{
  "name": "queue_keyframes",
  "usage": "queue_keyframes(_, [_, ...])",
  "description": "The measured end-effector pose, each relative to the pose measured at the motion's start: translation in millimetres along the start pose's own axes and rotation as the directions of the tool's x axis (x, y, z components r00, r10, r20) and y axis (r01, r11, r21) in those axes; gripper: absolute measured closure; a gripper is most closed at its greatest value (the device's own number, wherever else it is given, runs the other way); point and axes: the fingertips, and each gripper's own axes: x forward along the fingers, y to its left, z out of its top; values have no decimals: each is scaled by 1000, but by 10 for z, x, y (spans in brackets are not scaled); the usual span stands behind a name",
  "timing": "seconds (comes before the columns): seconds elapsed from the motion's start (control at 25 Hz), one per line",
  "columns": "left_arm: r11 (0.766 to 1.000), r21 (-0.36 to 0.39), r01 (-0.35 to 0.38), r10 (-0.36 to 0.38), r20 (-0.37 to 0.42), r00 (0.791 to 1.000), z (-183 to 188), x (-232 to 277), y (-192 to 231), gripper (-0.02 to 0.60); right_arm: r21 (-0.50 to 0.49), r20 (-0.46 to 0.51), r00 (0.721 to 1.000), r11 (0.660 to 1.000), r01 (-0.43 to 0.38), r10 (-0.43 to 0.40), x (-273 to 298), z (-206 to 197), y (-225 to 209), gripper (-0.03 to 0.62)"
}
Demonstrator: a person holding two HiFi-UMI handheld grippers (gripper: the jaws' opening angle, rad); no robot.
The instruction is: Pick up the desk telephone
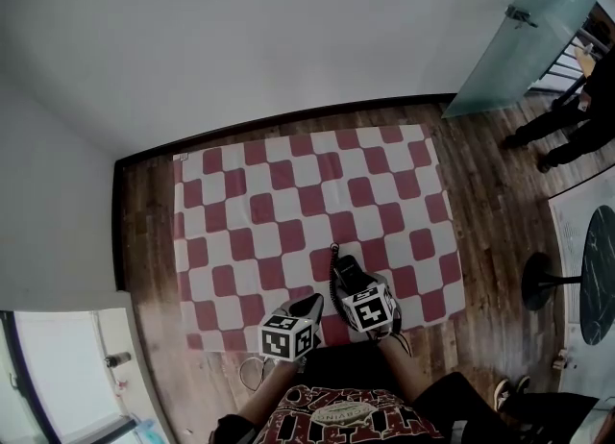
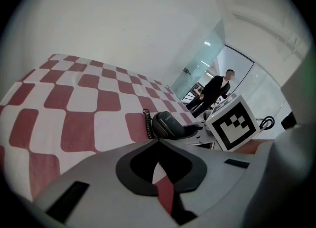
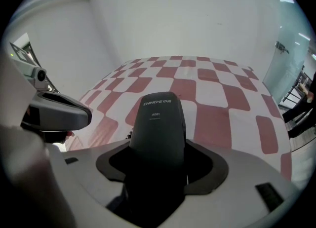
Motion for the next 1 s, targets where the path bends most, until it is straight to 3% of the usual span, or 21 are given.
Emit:
queue_keyframes(0.32, [1000,13,7,-7,-1,1000,44,61,-15,574,-14,8,1000,1000,-10,10,0,-13,-9,318])
queue_keyframes(1.0, [1000,16,-14,14,13,1000,104,145,-39,574,-90,-80,995,994,-69,61,-33,-72,0,315])
